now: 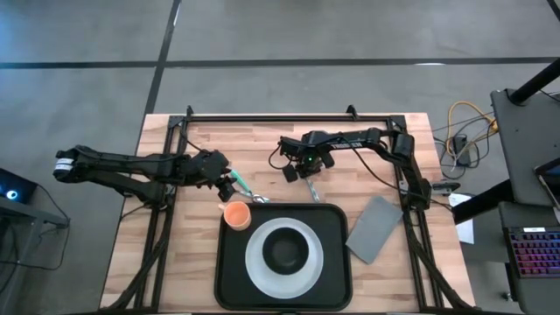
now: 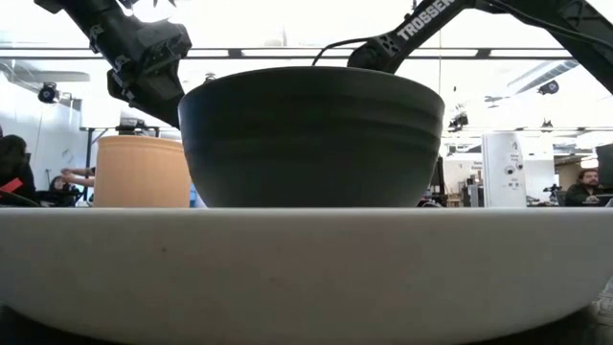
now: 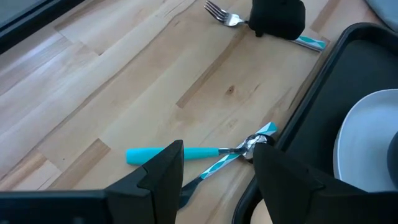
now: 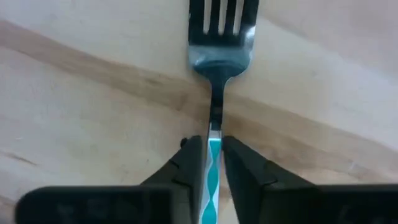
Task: Set up tray
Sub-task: Put the gray napkin to the right of the white plate on the black tray
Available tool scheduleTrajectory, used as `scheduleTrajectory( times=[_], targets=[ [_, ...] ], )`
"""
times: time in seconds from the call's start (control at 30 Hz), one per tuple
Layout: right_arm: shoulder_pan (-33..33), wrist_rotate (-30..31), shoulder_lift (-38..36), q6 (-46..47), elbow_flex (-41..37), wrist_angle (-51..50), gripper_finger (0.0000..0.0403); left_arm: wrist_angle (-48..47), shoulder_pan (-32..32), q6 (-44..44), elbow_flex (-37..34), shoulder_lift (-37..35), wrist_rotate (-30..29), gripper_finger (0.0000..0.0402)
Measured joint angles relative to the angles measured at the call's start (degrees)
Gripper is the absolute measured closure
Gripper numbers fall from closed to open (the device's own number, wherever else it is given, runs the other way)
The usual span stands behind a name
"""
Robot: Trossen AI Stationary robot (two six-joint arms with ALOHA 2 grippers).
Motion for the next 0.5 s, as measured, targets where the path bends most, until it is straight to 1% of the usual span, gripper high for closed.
scheduleTrajectory(
  times=[0.23, 0.33, 0.4, 0.5],
  targets=[
    [0.0, 4.3, -2.8, -0.5, 0.0, 0.6, 0.0258, 0.0, 0.0, 0.0, 0.0, 0.0, 0.0, 0.0228],
    [0.4, 4.5, -5.4, -2.4, 0.1, -0.9, 0.0226, 0.0, 0.0, 0.0, -0.1, 0.0, -0.1, 0.0228],
    [0.8, 3.9, -7.5, -3.3, 0.2, -4.4, 0.0208, 0.0, 0.0, 0.0, -0.3, 0.0, -0.1, 0.0228],
    [1.6, 3.2, -10.9, -2.4, 0.1, -13.8, 0.0192, 0.0, 0.0, 0.0, -0.3, 0.0, -0.1, 0.0228]
  ],
)
